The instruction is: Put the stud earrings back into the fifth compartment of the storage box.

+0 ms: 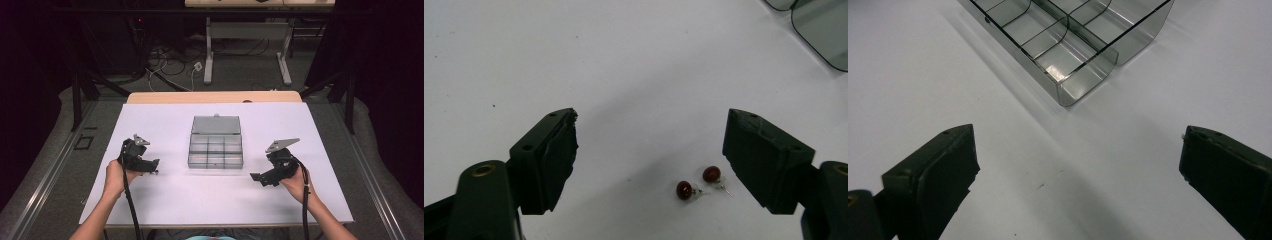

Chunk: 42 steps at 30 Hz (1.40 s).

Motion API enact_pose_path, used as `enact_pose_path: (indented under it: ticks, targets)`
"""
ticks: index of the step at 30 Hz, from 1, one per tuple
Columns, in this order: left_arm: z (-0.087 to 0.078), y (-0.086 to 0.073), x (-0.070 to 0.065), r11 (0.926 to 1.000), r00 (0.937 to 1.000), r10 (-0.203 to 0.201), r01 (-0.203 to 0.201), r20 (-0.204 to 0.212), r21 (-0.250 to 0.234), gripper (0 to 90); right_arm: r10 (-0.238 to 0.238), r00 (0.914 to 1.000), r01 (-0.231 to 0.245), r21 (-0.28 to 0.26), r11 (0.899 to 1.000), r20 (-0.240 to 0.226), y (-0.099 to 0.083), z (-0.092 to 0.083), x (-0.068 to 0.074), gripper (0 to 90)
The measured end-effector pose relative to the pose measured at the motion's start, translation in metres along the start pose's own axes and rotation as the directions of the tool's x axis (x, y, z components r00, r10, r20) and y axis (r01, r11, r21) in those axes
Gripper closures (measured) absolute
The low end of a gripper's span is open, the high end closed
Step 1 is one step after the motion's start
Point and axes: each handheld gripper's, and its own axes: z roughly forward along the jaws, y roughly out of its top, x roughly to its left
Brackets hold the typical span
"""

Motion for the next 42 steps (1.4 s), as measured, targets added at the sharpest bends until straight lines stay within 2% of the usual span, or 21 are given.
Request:
enact_pose_path:
  ticks: [7, 10, 12, 13, 17, 18, 22, 24, 25, 26, 33, 39, 42]
  targets:
    - [0.000, -0.005, -0.003, 0.9976, 0.9993, -0.035, 0.036, -0.015, 0.059, 26.4, -0.001, 1.0000, 0.001, 0.007, 1.000, -0.003, 0.000, -0.001, -0.001, 2.1]
    - [0.001, -0.011, -0.003, 0.9949, 0.9985, -0.054, 0.054, 0.000, 0.086, 30.9, 0.006, 1.0000, -0.006, 0.000, 1.000, 0.000, 0.000, 0.000, -0.001, 2.1]
    - [0.002, -0.015, -0.001, 0.9935, 0.9985, -0.053, 0.052, 0.012, 0.101, 34.4, -0.001, 1.0000, 0.001, -0.008, 1.000, -0.001, -0.001, 0.002, -0.001, 2.1]
    - [0.002, -0.016, -0.001, 0.9932, 0.9983, -0.057, 0.055, 0.014, 0.103, 35.5, -0.002, 1.0000, 0.002, 0.024, 1.000, -0.004, 0.000, 0.000, -0.001, 2.1]
    - [0.005, -0.017, 0.000, 0.9924, 0.9961, -0.074, 0.068, 0.049, 0.103, 44.1, 0.005, 1.0000, -0.005, 0.017, 1.000, -0.001, 0.001, 0.002, -0.001, 2.1]
    - [0.006, -0.017, -0.001, 0.9933, 0.9962, -0.073, 0.068, 0.048, 0.093, 46.4, -0.010, 0.9999, 0.010, 0.012, 1.000, 0.000, 0.001, 0.003, -0.002, 2.1]
    - [0.007, -0.017, -0.003, 0.9922, 0.9952, -0.077, 0.071, 0.061, 0.103, 53.9, -0.006, 1.0000, 0.006, 0.021, 1.000, -0.001, 0.000, 0.003, -0.001, 2.1]
    - [0.010, -0.017, -0.003, 0.9932, 0.9956, -0.065, 0.058, 0.067, 0.100, 56.2, -0.007, 1.0000, 0.007, 0.021, 1.000, 0.004, 0.000, 0.003, -0.002, 2.2]
    - [0.011, -0.017, -0.005, 0.9925, 0.9949, -0.072, 0.064, 0.071, 0.105, 57.2, -0.005, 1.0000, 0.005, 0.025, 1.000, 0.005, 0.000, 0.003, -0.001, 2.2]
    - [0.011, -0.017, -0.005, 0.9916, 0.9954, -0.062, 0.053, 0.073, 0.118, 58.4, -0.005, 1.0000, 0.005, 0.024, 1.000, 0.006, 0.000, 0.003, -0.001, 2.2]
    - [0.015, -0.020, -0.004, 0.9899, 0.9920, -0.063, 0.048, 0.110, 0.134, 69.0, -0.004, 1.0000, 0.004, 0.043, 0.999, 0.006, 0.000, 0.003, -0.001, 2.3]
    - [0.016, -0.020, -0.003, 0.9898, 0.9911, -0.057, 0.040, 0.120, 0.137, 71.4, -0.013, 0.9999, 0.013, 0.032, 0.999, 0.010, 0.000, 0.005, -0.001, 2.4]
    - [0.015, -0.020, -0.002, 0.9908, 0.9914, -0.077, 0.064, 0.106, 0.119, 69.5, -0.008, 0.9999, 0.008, 0.028, 1.000, 0.010, 0.000, 0.005, 0.000, 2.5]
